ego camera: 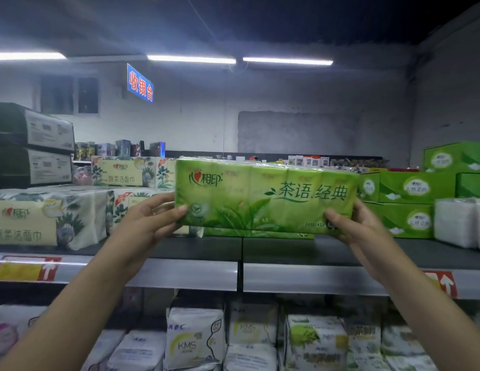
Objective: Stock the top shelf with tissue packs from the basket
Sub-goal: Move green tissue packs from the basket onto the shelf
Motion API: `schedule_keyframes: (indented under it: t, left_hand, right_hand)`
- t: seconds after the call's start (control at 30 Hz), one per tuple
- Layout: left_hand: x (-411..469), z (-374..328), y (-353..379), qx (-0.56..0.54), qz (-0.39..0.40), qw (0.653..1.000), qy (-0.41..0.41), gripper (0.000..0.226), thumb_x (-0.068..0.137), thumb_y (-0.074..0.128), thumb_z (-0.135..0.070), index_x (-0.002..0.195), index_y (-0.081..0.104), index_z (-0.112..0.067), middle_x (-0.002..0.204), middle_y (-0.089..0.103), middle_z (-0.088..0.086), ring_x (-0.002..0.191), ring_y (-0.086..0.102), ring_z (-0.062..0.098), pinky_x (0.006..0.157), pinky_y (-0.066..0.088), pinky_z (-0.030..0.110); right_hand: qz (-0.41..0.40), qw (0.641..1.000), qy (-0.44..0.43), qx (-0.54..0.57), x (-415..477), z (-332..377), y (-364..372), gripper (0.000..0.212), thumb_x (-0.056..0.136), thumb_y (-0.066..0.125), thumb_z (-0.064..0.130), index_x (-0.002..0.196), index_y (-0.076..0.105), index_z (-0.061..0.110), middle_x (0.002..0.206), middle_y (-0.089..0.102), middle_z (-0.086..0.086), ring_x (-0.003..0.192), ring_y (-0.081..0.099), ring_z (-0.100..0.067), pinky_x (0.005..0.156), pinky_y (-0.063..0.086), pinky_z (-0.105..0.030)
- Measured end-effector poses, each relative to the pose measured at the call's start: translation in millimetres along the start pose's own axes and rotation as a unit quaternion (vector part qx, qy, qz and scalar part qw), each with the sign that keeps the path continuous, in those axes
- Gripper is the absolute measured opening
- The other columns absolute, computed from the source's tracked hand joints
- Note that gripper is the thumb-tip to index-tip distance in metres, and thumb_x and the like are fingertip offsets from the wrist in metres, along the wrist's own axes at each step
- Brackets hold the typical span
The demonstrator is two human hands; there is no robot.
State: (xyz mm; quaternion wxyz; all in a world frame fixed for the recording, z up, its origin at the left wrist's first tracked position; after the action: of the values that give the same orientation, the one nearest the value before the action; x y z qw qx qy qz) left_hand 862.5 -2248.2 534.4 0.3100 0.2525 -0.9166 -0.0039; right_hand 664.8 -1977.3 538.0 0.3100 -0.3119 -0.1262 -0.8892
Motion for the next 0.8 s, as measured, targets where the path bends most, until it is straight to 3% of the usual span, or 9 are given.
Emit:
schedule_keyframes:
  t: [0.07, 0.13, 0.23, 0.3, 0.4, 0.47, 0.6, 0.7, 0.8]
  left_hand:
    - [10, 3, 0, 0.008, -0.010, 1.000, -0.010, 0.039, 0.068, 0.075, -0.019, 0.106, 0.069, -0.011, 0.107, 0.073, 0.009, 0.094, 0.071, 0.014, 0.073, 0.054, 0.015]
    - [19, 4, 0, 0.028, -0.013, 0.999, -0.008, 0.035, 0.070, 0.068, -0.014, 0.105, 0.069, -0.014, 0.103, 0.075, 0.003, 0.094, 0.071, 0.013, 0.074, 0.055, 0.015]
    - [34, 6, -2, 0.040, -0.020, 0.999, -0.015, 0.038, 0.069, 0.068, -0.015, 0.107, 0.067, -0.016, 0.099, 0.076, -0.001, 0.092, 0.072, 0.012, 0.077, 0.056, 0.017]
    - [42, 13, -3, 0.047, -0.023, 0.998, -0.024, 0.037, 0.071, 0.068, -0.013, 0.108, 0.066, -0.015, 0.095, 0.076, -0.002, 0.090, 0.072, 0.012, 0.074, 0.056, 0.017]
    - [49, 32, -2, 0.059, -0.032, 0.997, -0.032, 0.025, 0.084, 0.063, -0.004, 0.106, 0.066, -0.017, 0.091, 0.077, -0.005, 0.085, 0.072, 0.008, 0.072, 0.056, 0.016]
    - [48, 47, -1, 0.100, -0.032, 0.994, -0.029, 0.022, 0.088, 0.062, -0.006, 0.101, 0.068, -0.023, 0.092, 0.076, -0.007, 0.089, 0.071, 0.009, 0.077, 0.055, 0.019]
    - [54, 59, -6, 0.139, -0.048, 0.989, -0.033, 0.020, 0.090, 0.062, -0.008, 0.096, 0.069, -0.025, 0.090, 0.076, -0.009, 0.095, 0.069, 0.014, 0.090, 0.050, 0.031]
    - [59, 62, -8, 0.144, -0.037, 0.988, -0.045, 0.020, 0.091, 0.060, -0.006, 0.097, 0.069, -0.023, 0.092, 0.076, -0.006, 0.099, 0.068, 0.018, 0.093, 0.049, 0.034]
    - [62, 65, -3, 0.200, -0.012, 0.979, -0.039, 0.019, 0.093, 0.059, -0.010, 0.097, 0.070, -0.025, 0.092, 0.076, -0.009, 0.098, 0.068, 0.016, 0.086, 0.051, 0.028]
  right_hand:
    - [0.002, 1.000, 0.011, -0.019, 12, -2, 0, 0.069, 0.048, 0.086, 0.049, 0.107, 0.059, 0.026, 0.100, 0.073, 0.007, 0.096, 0.069, -0.013, 0.071, 0.055, -0.019]
    - [-0.005, 0.999, 0.018, -0.033, 24, -5, -1, 0.040, 0.065, 0.073, 0.031, 0.103, 0.059, 0.026, 0.101, 0.071, 0.005, 0.100, 0.067, -0.016, 0.081, 0.053, -0.024]
    - [-0.018, 0.997, 0.028, -0.069, 40, -11, -3, 0.026, 0.077, 0.068, 0.020, 0.100, 0.057, 0.028, 0.108, 0.068, 0.001, 0.100, 0.065, -0.016, 0.089, 0.049, -0.031]
    - [-0.021, 0.997, 0.034, -0.073, 46, -16, -2, 0.023, 0.084, 0.065, 0.013, 0.099, 0.057, 0.028, 0.108, 0.068, 0.000, 0.096, 0.066, -0.013, 0.084, 0.051, -0.026]
    - [-0.026, 0.995, 0.045, -0.081, 50, -30, -3, 0.024, 0.086, 0.064, 0.010, 0.097, 0.055, 0.030, 0.107, 0.067, 0.004, 0.091, 0.064, -0.007, 0.077, 0.049, -0.021]
    - [-0.022, 0.994, 0.055, -0.093, 49, -37, -2, 0.025, 0.085, 0.066, 0.013, 0.102, 0.053, 0.027, 0.108, 0.064, 0.008, 0.092, 0.061, -0.005, 0.085, 0.045, -0.025]
    - [-0.037, 0.991, 0.046, -0.123, 53, -42, -6, 0.067, 0.085, 0.067, 0.019, 0.143, 0.034, 0.016, 0.122, 0.041, 0.009, 0.117, 0.040, -0.009, 0.101, 0.032, -0.032]
    - [-0.033, 0.987, 0.046, -0.148, 54, -46, -6, 0.082, 0.078, 0.071, 0.031, 0.147, 0.029, 0.016, 0.141, 0.039, 0.004, 0.135, 0.035, -0.020, 0.111, 0.029, -0.040]
    - [-0.036, 0.985, 0.064, -0.158, 54, -49, -8, 0.082, 0.079, 0.071, 0.030, 0.147, 0.029, 0.016, 0.143, 0.040, 0.001, 0.131, 0.038, -0.019, 0.113, 0.030, -0.044]
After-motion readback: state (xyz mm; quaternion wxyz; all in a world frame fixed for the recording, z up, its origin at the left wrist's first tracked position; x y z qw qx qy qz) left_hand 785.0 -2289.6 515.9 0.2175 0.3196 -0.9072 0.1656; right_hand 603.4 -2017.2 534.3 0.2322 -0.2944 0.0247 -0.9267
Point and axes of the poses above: each hand's wrist, its own x-axis towards the middle knuckle, its own y-axis out of the palm, z = x × y, the point moved 8 cm from there along x, towards the middle knuckle
